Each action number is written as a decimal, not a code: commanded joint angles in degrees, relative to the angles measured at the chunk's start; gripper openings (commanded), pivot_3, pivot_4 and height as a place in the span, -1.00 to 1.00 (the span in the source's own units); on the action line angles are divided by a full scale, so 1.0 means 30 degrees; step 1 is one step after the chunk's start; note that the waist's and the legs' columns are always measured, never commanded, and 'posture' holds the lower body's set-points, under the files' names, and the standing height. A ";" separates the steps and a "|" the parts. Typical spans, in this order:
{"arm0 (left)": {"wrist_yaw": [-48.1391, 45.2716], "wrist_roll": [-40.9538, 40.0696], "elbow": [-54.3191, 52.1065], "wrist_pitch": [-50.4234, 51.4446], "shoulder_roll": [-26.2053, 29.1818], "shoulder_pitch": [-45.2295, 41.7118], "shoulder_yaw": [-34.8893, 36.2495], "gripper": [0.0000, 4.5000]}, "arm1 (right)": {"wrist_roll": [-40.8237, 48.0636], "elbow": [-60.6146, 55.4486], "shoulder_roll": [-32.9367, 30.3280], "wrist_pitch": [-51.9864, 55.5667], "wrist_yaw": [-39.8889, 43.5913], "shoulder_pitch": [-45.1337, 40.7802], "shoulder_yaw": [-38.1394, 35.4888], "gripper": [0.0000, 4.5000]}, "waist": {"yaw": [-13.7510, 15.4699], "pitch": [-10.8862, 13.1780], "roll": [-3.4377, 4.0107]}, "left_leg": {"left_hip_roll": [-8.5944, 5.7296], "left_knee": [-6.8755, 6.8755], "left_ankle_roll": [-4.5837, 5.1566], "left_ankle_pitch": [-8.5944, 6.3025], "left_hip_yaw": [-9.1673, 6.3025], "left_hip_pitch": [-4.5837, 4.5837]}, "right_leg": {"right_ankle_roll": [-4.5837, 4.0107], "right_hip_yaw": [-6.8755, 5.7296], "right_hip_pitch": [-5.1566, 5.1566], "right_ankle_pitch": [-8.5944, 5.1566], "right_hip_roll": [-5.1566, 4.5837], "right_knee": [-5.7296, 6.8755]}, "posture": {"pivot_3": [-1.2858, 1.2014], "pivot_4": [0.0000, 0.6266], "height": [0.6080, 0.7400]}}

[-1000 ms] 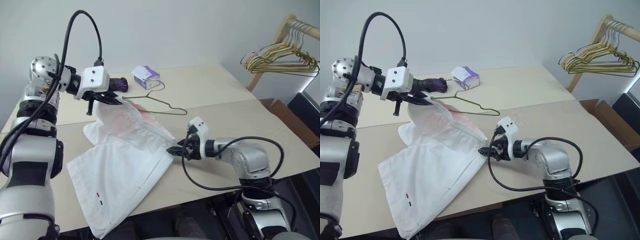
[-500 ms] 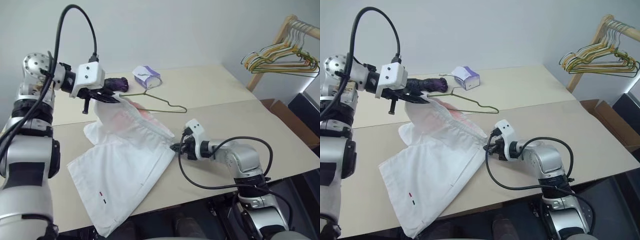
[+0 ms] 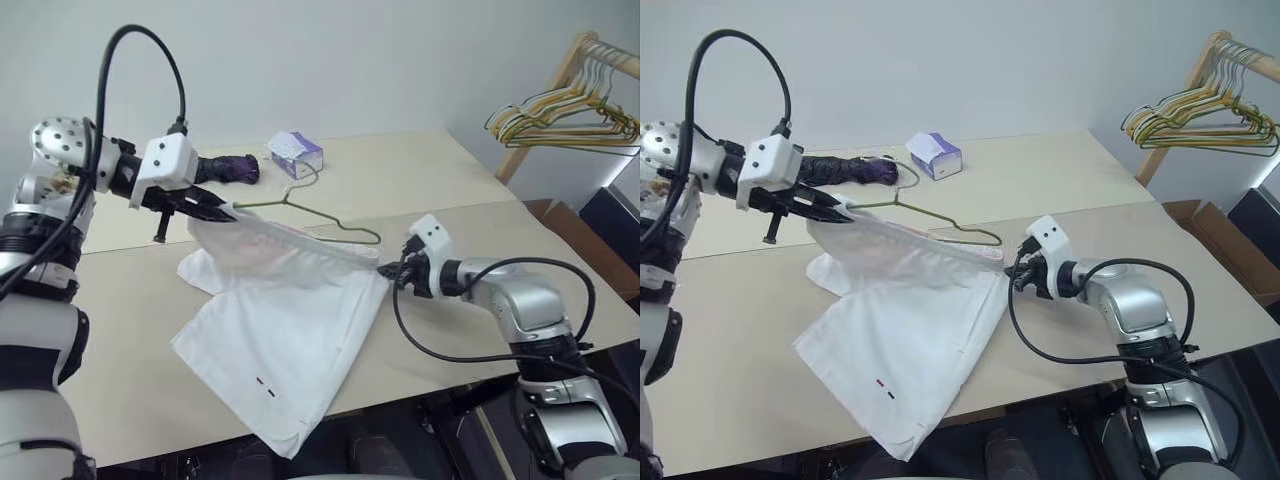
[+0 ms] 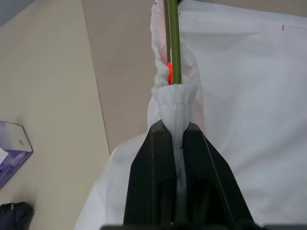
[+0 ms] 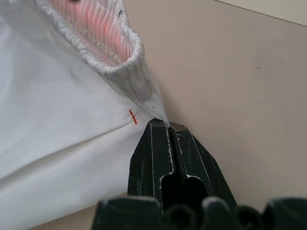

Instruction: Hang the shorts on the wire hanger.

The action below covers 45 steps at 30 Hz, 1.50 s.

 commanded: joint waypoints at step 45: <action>0.1618 0.6146 0.1009 -0.0841 -0.3633 0.0598 0.5430 -1.00 | -0.1692 -0.2039 -0.1537 0.4587 0.3648 -1.1789 0.5321 -0.99 | -0.0013 0.0017 0.0029 | 0.0001 0.0031 0.0010 -0.0006 0.0019 -0.0024 | 0.0006 -0.0009 -0.0042 0.0002 -0.0026 0.0105 | -0.06 -1.00 1.00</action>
